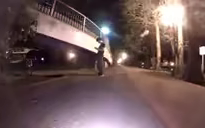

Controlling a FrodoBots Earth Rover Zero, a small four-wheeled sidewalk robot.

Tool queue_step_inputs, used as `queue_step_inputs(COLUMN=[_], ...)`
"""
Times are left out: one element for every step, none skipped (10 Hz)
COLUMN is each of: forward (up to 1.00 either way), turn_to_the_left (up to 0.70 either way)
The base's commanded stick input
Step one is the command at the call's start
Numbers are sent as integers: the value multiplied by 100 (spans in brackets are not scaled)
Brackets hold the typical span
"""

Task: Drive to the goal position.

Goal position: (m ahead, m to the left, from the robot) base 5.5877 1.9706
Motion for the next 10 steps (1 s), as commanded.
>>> queue_step_inputs(forward=[70, 70, 70, 70, 70, 70, 70, 70, 69, 69], turn_to_the_left=[14, 14, 14, 14, 14, 14, 14, 14, 14, 14])
